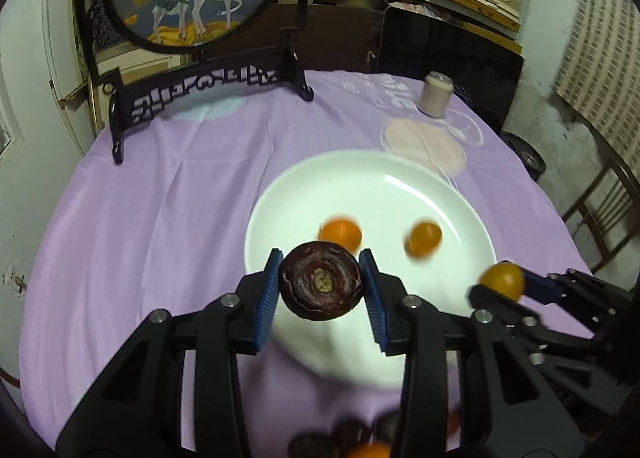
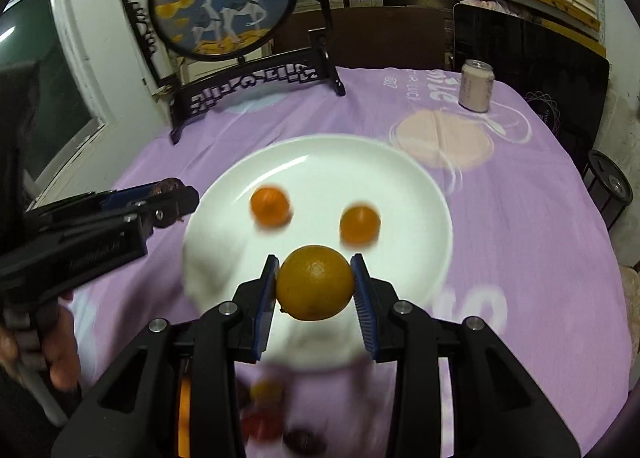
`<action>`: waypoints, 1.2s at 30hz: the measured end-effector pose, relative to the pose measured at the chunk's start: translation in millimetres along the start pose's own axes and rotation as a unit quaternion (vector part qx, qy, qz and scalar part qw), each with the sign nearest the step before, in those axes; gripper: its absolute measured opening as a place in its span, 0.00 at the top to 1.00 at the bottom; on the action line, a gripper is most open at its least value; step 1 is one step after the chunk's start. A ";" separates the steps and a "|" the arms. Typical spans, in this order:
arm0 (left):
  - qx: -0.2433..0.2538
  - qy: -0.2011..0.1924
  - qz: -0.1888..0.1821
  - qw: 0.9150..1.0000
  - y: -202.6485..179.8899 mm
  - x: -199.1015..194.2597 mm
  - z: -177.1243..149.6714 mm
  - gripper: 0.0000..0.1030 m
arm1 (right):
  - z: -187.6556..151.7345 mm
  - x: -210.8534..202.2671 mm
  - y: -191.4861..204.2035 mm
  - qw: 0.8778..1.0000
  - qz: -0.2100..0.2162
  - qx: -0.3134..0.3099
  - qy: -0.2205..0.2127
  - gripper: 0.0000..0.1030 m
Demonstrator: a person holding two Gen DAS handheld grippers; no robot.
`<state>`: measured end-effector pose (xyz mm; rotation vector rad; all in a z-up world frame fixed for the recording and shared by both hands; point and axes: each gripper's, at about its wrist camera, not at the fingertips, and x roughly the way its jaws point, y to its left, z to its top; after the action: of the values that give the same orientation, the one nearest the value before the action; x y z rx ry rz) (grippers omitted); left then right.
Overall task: Organize fruits
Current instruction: 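Lower both held fruits onto the white plate and open both grippers, then grasp a large mandarin with the left gripper while the right grasps a dark cherry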
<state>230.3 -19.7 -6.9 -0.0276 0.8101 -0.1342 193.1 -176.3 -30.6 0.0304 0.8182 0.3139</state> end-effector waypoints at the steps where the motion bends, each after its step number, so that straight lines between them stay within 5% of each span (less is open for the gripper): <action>1: -0.004 0.001 0.006 1.000 -0.4 6.6 5.3 0.62 | 7.0 10.3 -1.9 1.000 -0.003 0.003 0.005 0.64; 15: -0.034 0.025 -0.015 0.999 10.5 43.8 10.2 0.61 | 18.7 51.4 -1.5 1.000 0.013 0.003 0.024 0.64; 18: -0.046 0.027 -0.017 0.998 16.1 42.9 8.6 0.60 | 18.4 47.2 -4.2 1.000 -0.013 0.003 0.002 0.50; 21: -0.055 0.013 -0.013 0.998 22.0 32.0 3.2 0.52 | 14.8 36.2 -9.2 1.000 -0.019 0.003 -0.022 0.49; 24: -0.056 -0.015 -0.003 0.998 25.5 11.2 -11.4 0.39 | 6.6 30.3 -13.7 0.999 -0.025 -0.001 -0.031 0.49; 30: -0.069 -0.028 -0.024 0.997 31.9 -27.8 -60.5 0.39 | -8.1 22.0 -17.0 0.999 -0.019 -0.001 -0.031 0.49; 36: -0.022 -0.024 -0.017 0.999 30.3 -74.4 -133.9 0.31 | -52.6 -19.0 -10.8 0.999 -0.023 0.002 -0.039 0.46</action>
<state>86.0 23.6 -48.0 -0.0854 0.7649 -0.1473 145.9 -197.0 -54.8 0.0275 0.7409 0.2656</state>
